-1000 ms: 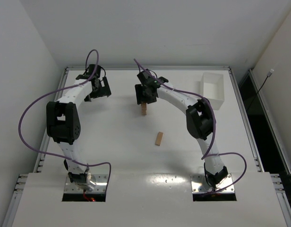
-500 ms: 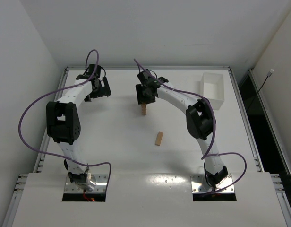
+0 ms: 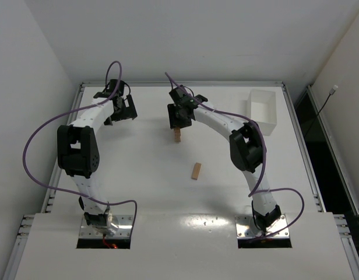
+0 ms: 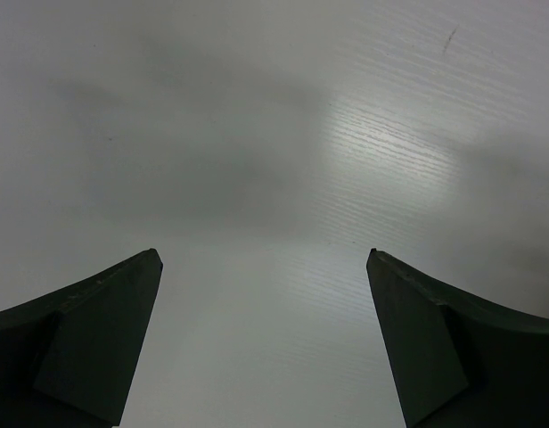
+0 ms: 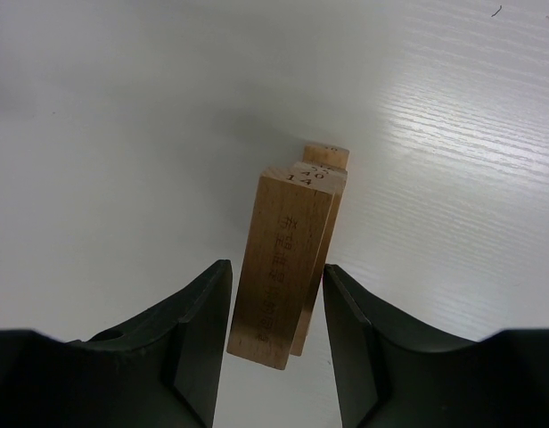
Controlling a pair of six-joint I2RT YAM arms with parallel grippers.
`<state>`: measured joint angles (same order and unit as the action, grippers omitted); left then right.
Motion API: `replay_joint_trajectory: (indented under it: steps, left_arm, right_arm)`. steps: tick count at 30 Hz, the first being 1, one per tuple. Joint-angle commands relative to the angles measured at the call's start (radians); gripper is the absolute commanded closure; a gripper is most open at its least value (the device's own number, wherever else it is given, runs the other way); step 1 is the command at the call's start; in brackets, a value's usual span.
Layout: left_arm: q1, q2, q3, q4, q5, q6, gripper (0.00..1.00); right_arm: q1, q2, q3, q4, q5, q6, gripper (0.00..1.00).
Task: Build the wood block tower
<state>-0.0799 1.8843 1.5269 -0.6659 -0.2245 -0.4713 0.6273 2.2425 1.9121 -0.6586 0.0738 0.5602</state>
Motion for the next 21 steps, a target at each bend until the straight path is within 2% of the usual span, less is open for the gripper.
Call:
replay_joint_trajectory:
  steps: [1,21]
  left_arm:
    - [-0.003,0.006,0.026,0.0,0.007,0.007,0.0]
    - [-0.003,0.015,0.026,0.0,0.016,0.007,0.0]
  right_arm:
    - [-0.009,0.011,0.002,0.03,-0.008,0.015,0.58]
    - [-0.018,0.002,-0.016,0.03,0.001,0.015,0.58]
